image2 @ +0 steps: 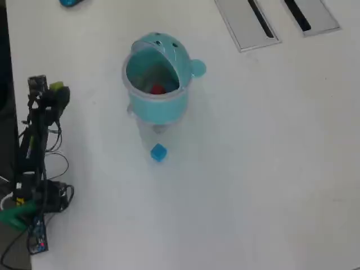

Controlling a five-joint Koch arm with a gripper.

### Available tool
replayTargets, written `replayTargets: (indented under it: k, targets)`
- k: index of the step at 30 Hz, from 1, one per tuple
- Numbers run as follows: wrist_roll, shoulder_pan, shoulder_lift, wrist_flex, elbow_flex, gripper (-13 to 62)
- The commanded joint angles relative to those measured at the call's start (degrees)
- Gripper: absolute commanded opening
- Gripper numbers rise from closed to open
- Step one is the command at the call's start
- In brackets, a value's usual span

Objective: Grasp RGB lego blocks and put them in the bin one by one.

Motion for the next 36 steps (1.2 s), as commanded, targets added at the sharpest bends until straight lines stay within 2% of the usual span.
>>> replayTargets:
  k: [1, 4, 8, 9, 16, 18, 23, 31, 32, 34, 36]
  targets:
    - [4.0, 0.3, 1.1, -6.2, -7.3, 2.2]
    - [13.7, 3.0, -1.9, -11.8, -14.5, -5.4]
    - [18.5, 6.4, -5.0, -16.8, -17.2, -5.3]
    - [21.3, 10.3, -8.1, -21.5, -19.7, -5.3]
    - [21.4, 17.7, -16.1, -34.0, -23.4, -5.3]
    - [21.4, 23.1, -22.2, -39.4, -27.2, -5.3]
    - [21.4, 29.4, -29.0, -43.8, -31.3, -5.3]
    - [21.4, 35.2, -33.2, -46.7, -34.2, -4.8]
    - [21.4, 35.5, -33.3, -46.7, -34.3, -3.8]
    - [17.0, 35.9, -33.7, -46.2, -34.6, 10.2]
    - [14.9, 35.9, -33.7, -46.2, -34.0, 15.6]
